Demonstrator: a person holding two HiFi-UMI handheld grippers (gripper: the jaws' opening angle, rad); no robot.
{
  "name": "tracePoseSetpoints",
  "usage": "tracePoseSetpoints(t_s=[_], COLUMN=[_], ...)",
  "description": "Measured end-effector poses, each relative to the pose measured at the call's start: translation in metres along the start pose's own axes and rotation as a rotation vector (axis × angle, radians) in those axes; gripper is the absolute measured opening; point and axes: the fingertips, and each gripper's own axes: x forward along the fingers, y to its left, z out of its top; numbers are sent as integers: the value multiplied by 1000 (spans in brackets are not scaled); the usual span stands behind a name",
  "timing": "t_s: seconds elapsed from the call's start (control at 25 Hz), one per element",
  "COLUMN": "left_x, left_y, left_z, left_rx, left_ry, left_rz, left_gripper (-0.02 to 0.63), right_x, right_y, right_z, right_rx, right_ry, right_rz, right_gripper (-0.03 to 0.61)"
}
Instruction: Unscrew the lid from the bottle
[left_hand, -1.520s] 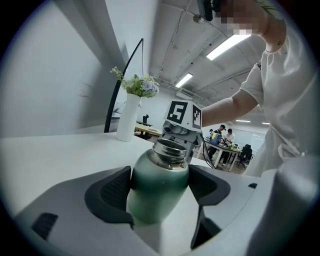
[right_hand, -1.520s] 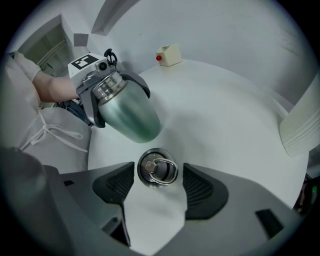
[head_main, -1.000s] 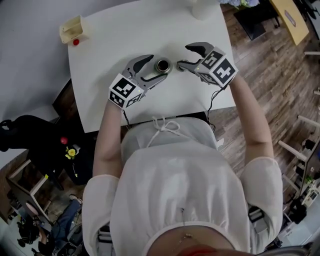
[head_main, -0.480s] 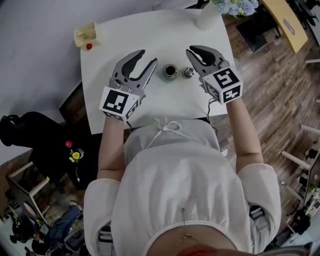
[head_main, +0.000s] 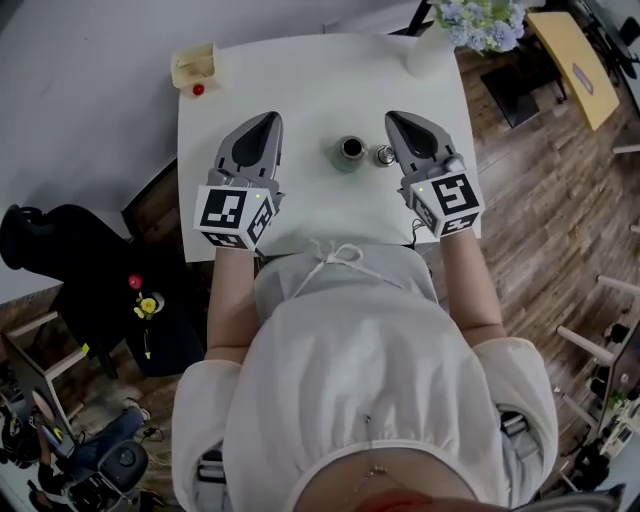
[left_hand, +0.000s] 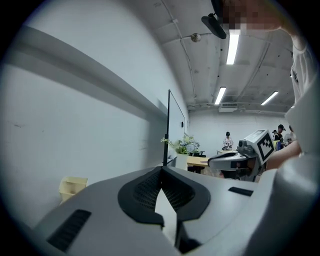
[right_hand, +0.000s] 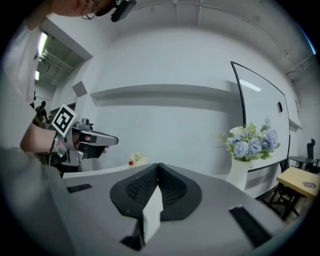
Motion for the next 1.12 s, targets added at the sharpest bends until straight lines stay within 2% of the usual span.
tracePoseSetpoints(t_s=[0.12,0.52,1.12], left_x=[-3,-2,7], left_y=[-1,-3,0], left_z=[-1,-3,-21], left_rx=[14,37,5], left_ry=[19,48,108], left_rz=[-3,-23,-14], left_gripper=[20,20,20], right_x=[2,2,0], right_y=[4,0,3], right_z=[7,8,-5], right_rx=[-11,28,51], right_ry=[-11,-44,-25], right_rz=[30,9,22], right_gripper=[5,3,2])
